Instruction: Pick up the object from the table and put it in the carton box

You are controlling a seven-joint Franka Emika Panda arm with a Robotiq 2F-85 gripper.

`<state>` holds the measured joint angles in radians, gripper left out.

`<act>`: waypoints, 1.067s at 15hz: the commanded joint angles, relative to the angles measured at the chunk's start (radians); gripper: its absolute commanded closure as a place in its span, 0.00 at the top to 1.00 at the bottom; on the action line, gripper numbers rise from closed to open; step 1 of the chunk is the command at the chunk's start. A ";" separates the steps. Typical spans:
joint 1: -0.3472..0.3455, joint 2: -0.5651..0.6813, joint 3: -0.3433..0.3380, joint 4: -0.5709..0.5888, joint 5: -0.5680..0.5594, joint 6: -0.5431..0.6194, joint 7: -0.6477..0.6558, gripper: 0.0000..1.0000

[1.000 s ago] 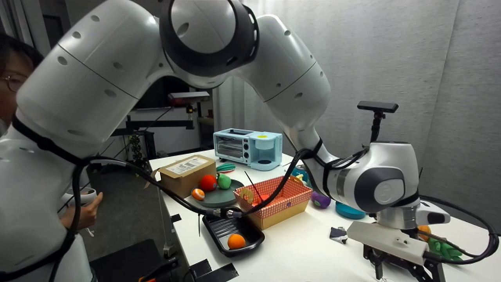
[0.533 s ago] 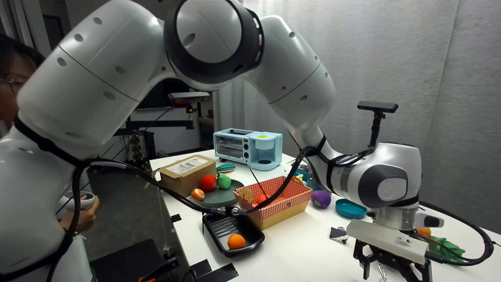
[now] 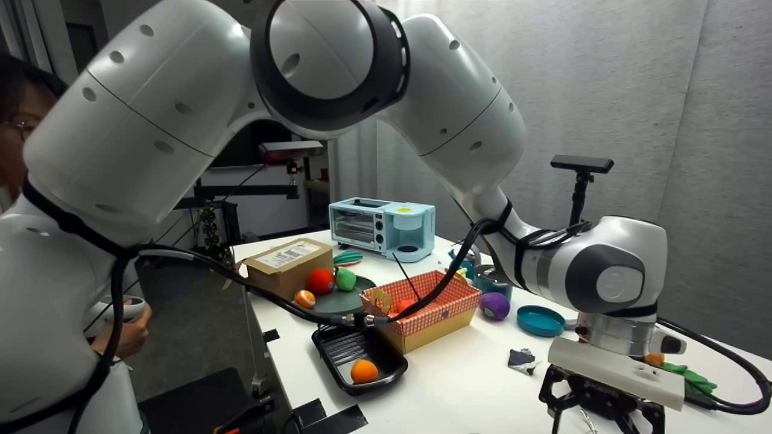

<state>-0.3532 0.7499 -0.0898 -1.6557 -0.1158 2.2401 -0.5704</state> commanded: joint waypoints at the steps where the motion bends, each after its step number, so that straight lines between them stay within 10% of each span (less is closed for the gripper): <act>1: -0.014 0.028 0.009 0.052 -0.012 -0.048 -0.058 1.00; 16: -0.007 0.045 0.003 0.081 -0.015 -0.016 -0.093 1.00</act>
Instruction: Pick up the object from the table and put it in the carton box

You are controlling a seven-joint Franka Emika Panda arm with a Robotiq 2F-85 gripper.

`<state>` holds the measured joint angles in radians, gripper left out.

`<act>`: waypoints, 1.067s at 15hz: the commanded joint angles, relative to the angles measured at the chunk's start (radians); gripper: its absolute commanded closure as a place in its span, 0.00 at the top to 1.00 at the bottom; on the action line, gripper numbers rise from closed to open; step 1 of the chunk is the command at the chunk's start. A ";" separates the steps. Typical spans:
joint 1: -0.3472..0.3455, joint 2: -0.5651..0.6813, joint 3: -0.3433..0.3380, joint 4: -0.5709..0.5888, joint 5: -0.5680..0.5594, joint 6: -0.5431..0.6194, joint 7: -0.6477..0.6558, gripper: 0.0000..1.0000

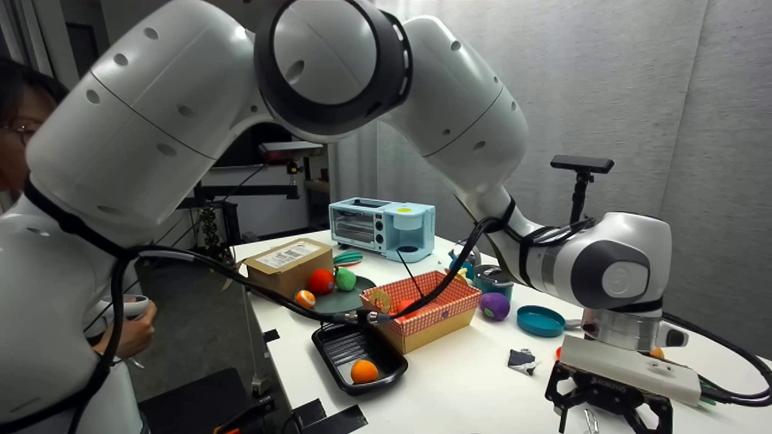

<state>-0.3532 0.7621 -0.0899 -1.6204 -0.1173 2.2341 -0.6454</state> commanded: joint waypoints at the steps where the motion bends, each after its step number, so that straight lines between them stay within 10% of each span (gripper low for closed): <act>1: -0.008 0.038 0.003 0.049 -0.012 -0.008 -0.018 1.00; 8: -0.012 0.077 0.001 0.076 -0.016 -0.008 -0.024 1.00; 16: -0.011 0.090 -0.007 0.099 -0.023 -0.006 -0.022 0.27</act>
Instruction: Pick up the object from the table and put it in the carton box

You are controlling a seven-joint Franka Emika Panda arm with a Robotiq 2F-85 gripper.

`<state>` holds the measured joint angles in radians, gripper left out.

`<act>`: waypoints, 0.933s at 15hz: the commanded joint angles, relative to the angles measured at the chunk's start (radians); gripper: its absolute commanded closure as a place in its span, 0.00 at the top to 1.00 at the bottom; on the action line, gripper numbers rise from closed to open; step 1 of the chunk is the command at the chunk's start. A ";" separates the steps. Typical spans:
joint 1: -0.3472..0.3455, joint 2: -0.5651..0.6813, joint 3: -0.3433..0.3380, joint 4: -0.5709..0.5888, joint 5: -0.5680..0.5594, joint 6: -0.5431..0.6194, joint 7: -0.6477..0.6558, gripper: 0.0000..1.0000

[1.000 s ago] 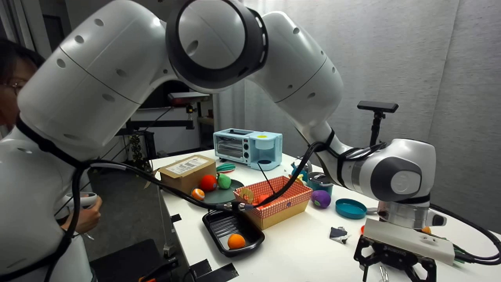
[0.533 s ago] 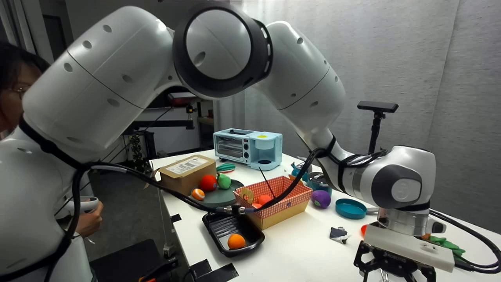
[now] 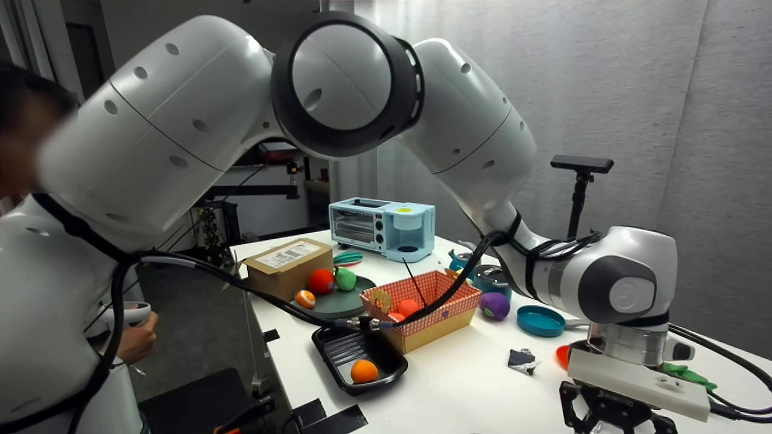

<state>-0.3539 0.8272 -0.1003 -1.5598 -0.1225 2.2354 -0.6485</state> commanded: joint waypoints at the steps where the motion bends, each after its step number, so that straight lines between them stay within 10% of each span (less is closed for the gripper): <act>1: -0.010 0.025 0.004 0.039 -0.018 -0.006 -0.018 0.21; 14: 0.074 -0.128 0.003 -0.151 -0.075 0.023 0.027 0.16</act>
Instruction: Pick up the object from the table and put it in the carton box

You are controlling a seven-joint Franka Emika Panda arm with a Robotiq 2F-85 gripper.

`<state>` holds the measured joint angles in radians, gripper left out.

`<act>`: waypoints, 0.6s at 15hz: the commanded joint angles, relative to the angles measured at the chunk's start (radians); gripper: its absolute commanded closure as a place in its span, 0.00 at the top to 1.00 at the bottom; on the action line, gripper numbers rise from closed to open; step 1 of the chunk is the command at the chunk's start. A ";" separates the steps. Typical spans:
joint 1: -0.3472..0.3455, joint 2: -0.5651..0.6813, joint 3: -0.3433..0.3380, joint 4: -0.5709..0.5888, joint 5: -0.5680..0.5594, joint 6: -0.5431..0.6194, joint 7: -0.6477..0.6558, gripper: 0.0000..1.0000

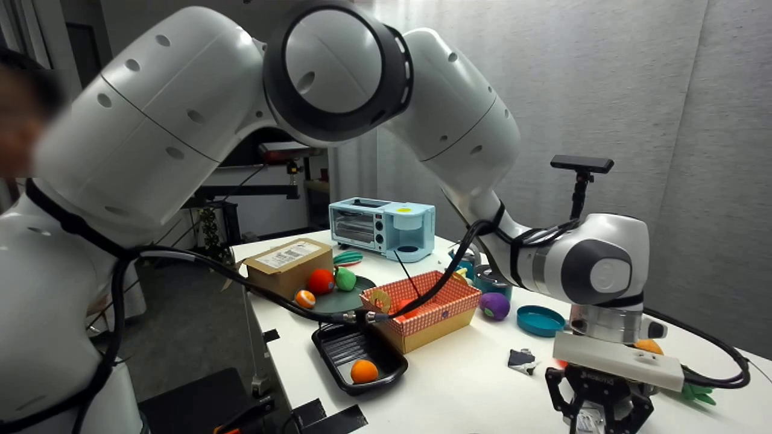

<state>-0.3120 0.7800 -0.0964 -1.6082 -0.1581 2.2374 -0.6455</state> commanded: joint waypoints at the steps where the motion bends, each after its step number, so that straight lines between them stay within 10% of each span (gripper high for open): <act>1: 0.044 -0.100 0.003 -0.126 -0.044 0.018 0.027 0.16; 9: 0.142 -0.210 0.026 -0.236 -0.053 0.031 0.110 0.16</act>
<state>-0.1977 0.6408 -0.0747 -1.7754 -0.1724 2.2391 -0.5931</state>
